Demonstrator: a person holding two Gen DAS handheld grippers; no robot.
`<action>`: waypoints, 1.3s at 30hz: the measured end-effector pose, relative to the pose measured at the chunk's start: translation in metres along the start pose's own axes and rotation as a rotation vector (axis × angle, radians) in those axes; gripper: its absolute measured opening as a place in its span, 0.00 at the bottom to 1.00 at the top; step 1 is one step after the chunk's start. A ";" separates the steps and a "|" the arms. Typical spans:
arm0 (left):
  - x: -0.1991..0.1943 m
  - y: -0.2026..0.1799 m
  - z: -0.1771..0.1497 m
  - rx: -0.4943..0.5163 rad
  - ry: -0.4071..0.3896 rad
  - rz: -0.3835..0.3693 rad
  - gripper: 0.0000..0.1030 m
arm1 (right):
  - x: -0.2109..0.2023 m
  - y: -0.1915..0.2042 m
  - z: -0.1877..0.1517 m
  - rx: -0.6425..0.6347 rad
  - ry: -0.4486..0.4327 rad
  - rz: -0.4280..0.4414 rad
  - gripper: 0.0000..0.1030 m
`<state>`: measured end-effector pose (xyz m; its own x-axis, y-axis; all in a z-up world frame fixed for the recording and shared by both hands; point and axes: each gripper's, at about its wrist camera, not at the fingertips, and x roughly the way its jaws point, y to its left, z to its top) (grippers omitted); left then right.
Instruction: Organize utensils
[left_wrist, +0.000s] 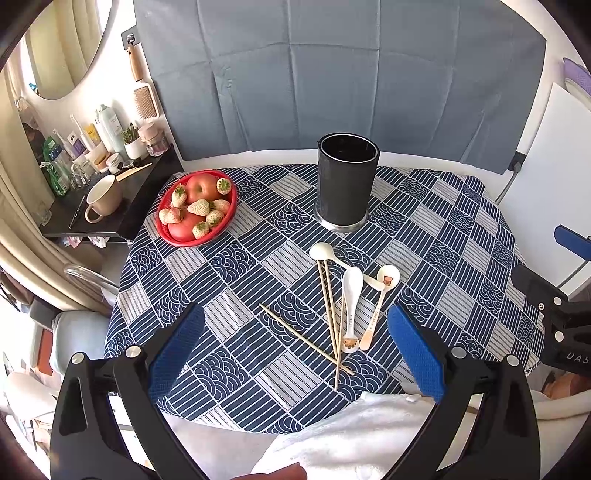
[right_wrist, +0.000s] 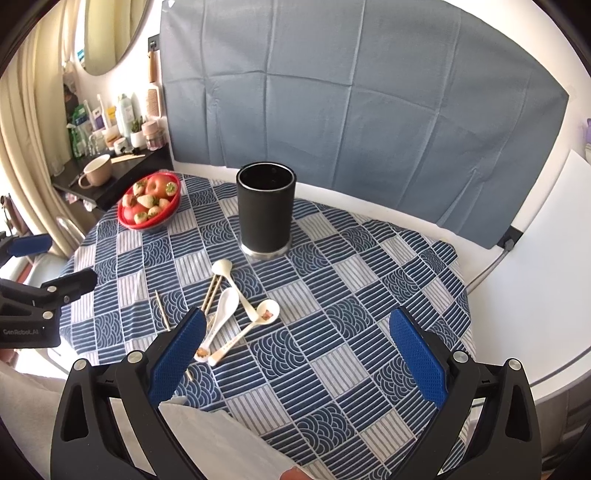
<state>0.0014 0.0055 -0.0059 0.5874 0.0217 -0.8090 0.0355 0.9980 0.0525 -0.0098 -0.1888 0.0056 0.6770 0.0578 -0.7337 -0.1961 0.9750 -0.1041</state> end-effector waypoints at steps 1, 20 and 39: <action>0.000 0.000 0.000 0.001 0.000 0.000 0.94 | 0.001 0.000 0.000 -0.001 0.002 0.001 0.92; 0.007 0.000 -0.001 0.017 0.040 -0.013 0.94 | 0.007 0.004 -0.005 0.000 0.052 0.035 0.92; 0.034 0.007 0.014 0.071 0.106 -0.072 0.94 | 0.024 0.011 0.002 0.006 0.150 0.042 0.92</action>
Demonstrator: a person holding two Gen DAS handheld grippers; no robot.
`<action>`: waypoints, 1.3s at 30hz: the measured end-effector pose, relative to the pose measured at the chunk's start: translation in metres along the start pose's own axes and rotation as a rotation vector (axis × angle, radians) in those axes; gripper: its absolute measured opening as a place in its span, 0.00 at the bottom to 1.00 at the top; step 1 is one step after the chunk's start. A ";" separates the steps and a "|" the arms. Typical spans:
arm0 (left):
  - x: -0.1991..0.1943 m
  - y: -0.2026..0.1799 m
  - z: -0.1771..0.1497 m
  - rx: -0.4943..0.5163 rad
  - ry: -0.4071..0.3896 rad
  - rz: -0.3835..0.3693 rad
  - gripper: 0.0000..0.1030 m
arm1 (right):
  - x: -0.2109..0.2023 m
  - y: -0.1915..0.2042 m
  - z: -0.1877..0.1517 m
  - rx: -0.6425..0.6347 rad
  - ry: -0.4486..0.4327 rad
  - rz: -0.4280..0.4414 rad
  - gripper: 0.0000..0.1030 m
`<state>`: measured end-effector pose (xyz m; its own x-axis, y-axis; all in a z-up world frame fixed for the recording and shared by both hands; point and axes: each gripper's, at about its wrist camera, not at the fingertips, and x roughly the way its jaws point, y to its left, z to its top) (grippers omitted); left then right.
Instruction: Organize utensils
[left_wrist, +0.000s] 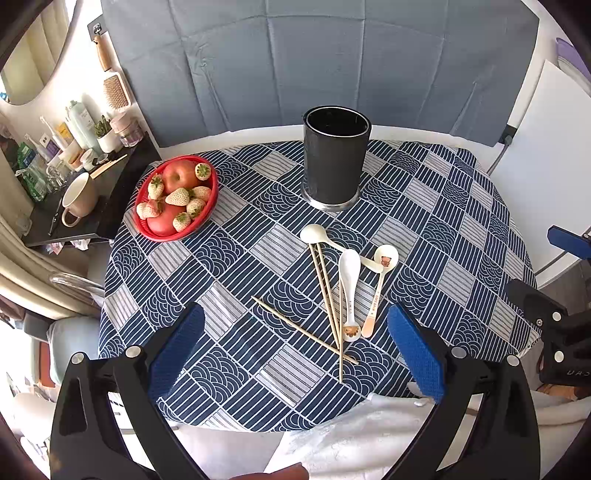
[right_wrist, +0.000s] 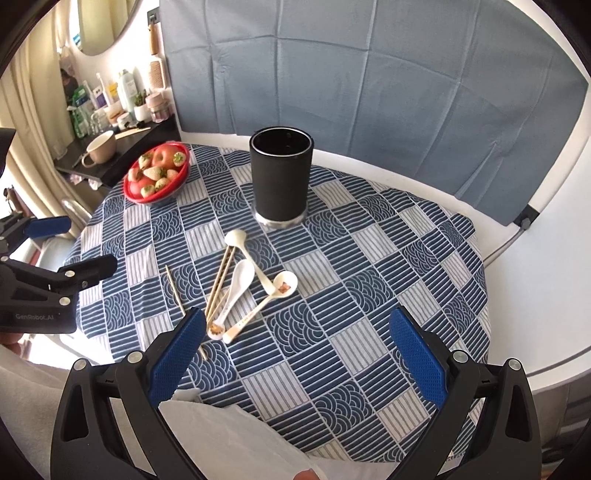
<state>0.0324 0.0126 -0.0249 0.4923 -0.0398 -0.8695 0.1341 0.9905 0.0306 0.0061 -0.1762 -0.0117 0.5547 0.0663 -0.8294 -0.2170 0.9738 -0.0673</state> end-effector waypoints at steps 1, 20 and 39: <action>0.002 0.000 0.002 0.003 0.003 -0.006 0.94 | 0.002 -0.001 0.001 0.003 0.008 0.000 0.92; 0.063 -0.029 0.021 0.146 0.086 -0.143 0.94 | 0.065 -0.032 -0.004 -0.048 0.073 0.032 0.91; 0.166 -0.068 -0.005 0.079 0.253 -0.242 0.94 | 0.189 -0.041 0.015 -0.216 0.194 0.338 0.85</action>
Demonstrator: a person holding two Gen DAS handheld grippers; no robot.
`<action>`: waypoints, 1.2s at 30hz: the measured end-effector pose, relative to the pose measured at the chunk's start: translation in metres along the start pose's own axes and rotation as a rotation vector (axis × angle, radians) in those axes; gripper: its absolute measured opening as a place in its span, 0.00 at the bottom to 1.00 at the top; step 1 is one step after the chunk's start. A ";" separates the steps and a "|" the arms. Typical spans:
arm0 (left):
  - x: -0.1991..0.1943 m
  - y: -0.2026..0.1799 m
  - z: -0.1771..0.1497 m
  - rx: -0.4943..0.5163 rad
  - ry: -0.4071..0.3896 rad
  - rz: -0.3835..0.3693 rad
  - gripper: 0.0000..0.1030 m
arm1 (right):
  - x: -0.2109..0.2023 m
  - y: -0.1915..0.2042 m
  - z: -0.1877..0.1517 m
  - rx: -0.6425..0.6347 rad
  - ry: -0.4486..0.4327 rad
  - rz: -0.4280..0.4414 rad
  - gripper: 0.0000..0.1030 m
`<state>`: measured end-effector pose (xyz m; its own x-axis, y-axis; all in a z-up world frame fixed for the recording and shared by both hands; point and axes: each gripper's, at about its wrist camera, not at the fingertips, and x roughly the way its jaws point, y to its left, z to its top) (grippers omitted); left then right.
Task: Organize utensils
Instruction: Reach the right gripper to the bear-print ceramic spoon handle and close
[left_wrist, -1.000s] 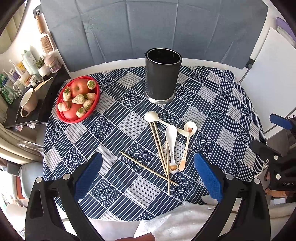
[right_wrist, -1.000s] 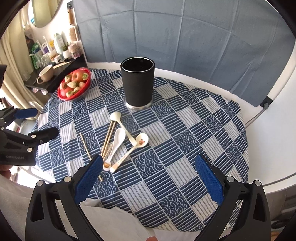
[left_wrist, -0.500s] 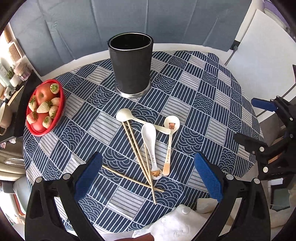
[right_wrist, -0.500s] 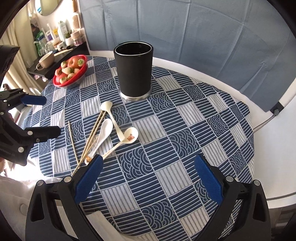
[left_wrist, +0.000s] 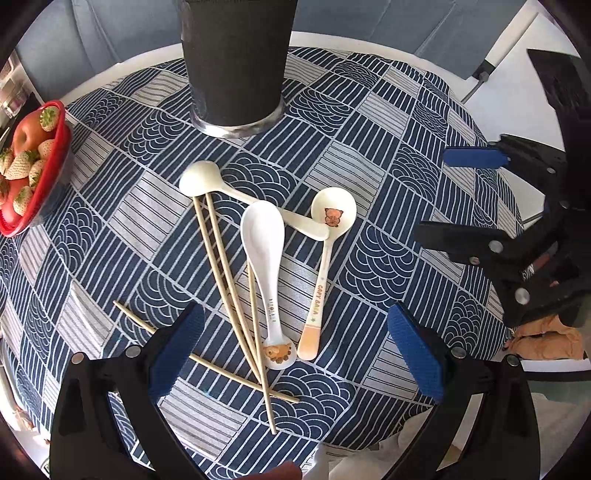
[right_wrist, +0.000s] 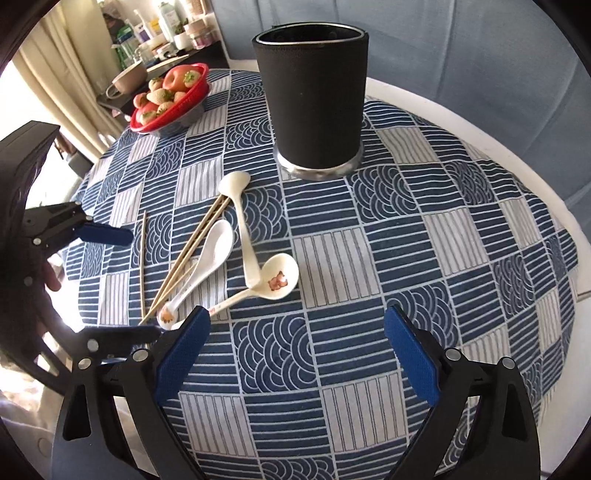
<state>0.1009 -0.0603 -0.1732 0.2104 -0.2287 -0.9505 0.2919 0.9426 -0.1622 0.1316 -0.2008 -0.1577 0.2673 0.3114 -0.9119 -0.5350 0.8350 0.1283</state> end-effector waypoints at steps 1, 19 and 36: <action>0.004 -0.001 -0.001 -0.003 0.004 0.000 0.94 | 0.006 -0.001 0.002 0.000 0.008 0.011 0.85; 0.043 -0.008 0.001 -0.003 0.025 0.029 0.85 | 0.083 -0.021 0.012 0.035 0.084 0.111 0.37; 0.063 -0.027 0.013 0.048 0.078 0.028 0.41 | 0.056 -0.019 0.006 0.121 0.028 0.241 0.05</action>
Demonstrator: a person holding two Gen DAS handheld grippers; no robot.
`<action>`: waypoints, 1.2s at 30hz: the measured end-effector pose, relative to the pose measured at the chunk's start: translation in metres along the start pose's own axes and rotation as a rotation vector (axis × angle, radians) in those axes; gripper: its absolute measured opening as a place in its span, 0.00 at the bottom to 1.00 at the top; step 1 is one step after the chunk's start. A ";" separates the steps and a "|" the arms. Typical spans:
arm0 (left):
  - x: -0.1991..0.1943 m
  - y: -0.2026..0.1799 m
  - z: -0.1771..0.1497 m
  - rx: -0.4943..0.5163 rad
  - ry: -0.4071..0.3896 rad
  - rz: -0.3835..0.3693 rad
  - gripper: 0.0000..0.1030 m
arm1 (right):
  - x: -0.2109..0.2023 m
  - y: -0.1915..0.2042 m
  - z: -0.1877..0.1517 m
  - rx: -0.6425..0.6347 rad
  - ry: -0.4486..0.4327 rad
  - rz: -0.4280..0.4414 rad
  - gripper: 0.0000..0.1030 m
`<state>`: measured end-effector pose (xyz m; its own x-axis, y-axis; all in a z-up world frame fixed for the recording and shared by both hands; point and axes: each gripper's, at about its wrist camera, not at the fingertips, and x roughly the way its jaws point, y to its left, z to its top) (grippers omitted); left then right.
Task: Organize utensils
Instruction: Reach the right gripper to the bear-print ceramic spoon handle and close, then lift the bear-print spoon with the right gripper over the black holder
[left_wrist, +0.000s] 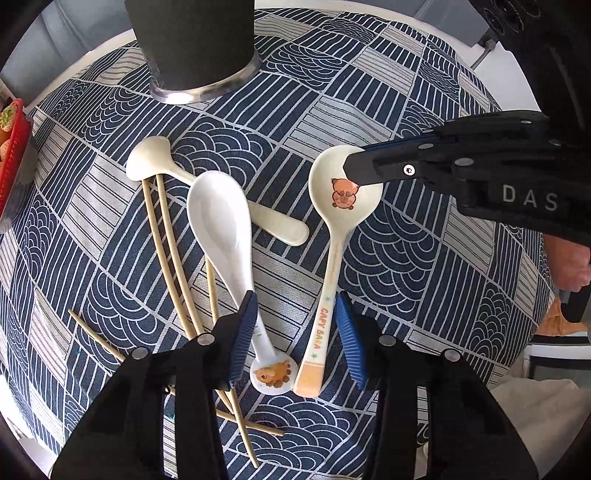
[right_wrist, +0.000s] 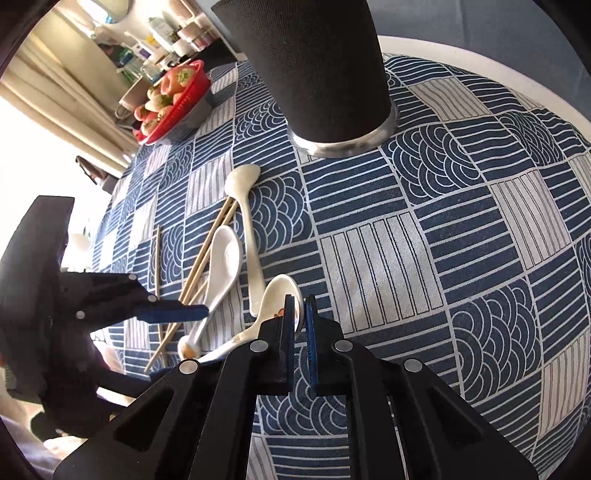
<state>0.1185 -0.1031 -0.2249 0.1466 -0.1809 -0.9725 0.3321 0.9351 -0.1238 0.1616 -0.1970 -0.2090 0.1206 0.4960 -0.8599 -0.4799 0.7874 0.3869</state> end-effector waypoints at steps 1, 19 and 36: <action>-0.002 0.000 0.000 0.005 -0.003 -0.008 0.34 | -0.004 0.000 0.000 0.007 -0.006 0.007 0.05; -0.048 0.002 -0.005 0.049 -0.058 -0.083 0.12 | -0.056 0.026 0.000 -0.026 -0.122 -0.006 0.05; -0.075 0.001 0.004 0.186 -0.141 -0.120 0.12 | -0.094 0.048 -0.004 0.001 -0.235 -0.131 0.06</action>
<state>0.1118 -0.0901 -0.1515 0.2197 -0.3401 -0.9144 0.5183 0.8347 -0.1860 0.1238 -0.2069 -0.1104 0.3804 0.4611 -0.8017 -0.4461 0.8508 0.2777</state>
